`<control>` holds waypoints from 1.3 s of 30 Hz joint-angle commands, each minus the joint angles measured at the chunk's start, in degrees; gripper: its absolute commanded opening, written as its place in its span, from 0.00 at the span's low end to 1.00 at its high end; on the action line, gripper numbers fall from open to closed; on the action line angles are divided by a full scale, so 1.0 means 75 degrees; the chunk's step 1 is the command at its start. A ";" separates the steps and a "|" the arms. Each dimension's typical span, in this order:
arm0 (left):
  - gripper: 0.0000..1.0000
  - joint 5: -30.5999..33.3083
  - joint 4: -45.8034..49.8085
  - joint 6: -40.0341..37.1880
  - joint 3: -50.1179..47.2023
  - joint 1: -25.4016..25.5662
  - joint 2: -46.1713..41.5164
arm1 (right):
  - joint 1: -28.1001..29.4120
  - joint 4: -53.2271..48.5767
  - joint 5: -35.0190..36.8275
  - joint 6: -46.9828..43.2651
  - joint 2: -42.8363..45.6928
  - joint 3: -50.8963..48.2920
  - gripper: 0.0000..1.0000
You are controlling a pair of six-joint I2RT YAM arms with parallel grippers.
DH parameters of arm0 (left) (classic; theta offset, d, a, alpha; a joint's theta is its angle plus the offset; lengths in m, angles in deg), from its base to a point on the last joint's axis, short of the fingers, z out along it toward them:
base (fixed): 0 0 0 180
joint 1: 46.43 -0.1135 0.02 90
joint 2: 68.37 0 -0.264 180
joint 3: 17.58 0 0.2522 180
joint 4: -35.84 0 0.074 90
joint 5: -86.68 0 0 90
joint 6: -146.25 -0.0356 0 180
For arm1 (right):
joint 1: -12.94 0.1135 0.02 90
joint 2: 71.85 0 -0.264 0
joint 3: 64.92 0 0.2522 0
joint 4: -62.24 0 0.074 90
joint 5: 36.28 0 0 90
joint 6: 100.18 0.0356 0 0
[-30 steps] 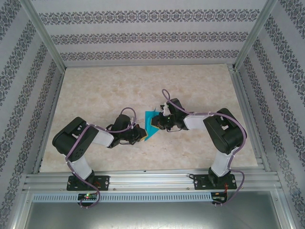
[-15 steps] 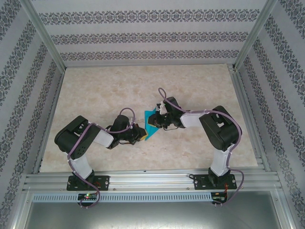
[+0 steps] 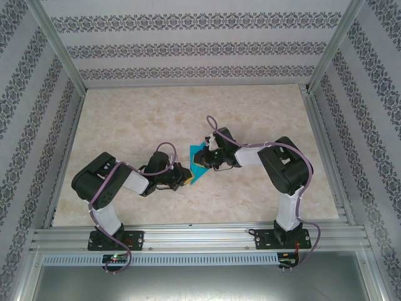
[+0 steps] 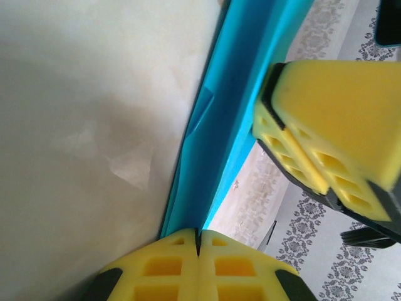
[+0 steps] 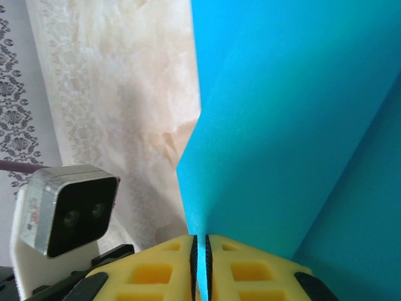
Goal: Fold a paper plane with a square sheet of paper (pick it up from the middle)
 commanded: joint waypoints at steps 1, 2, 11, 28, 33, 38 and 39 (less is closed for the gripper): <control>0.01 0.0129 0.0143 0.0110 -0.0209 -0.0158 0.0009 | -0.0010 0.0097 -0.0035 -0.0013 -0.0175 0.0130 0.15; 0.01 0.0125 0.0167 0.0104 -0.0200 -0.0165 0.0000 | -0.0020 0.0093 -0.0007 -0.0008 -0.0186 0.0122 0.15; 0.05 0.0204 0.0772 -0.0130 -0.0160 -0.0165 -0.0261 | -0.0024 -0.0203 0.0112 -0.0098 -0.0364 0.0227 0.15; 0.37 0.0382 0.3189 -0.1752 0.0488 -0.0049 -0.1415 | 0.0035 -0.0466 0.0183 -0.0186 -0.0329 0.0057 0.15; 0.39 0.1000 0.5190 -0.2802 0.1406 0.0284 -0.1475 | 0.0035 -0.0466 0.0195 -0.0164 -0.0340 0.0058 0.15; 0.41 0.1367 0.5972 -0.3124 0.1878 0.0509 -0.1174 | 0.0034 -0.0466 0.0212 -0.0146 -0.0339 0.0066 0.15; 0.41 0.1520 0.6199 -0.3183 0.1960 0.0532 -0.1138 | 0.0035 -0.0455 0.0200 -0.0140 -0.0341 0.0063 0.15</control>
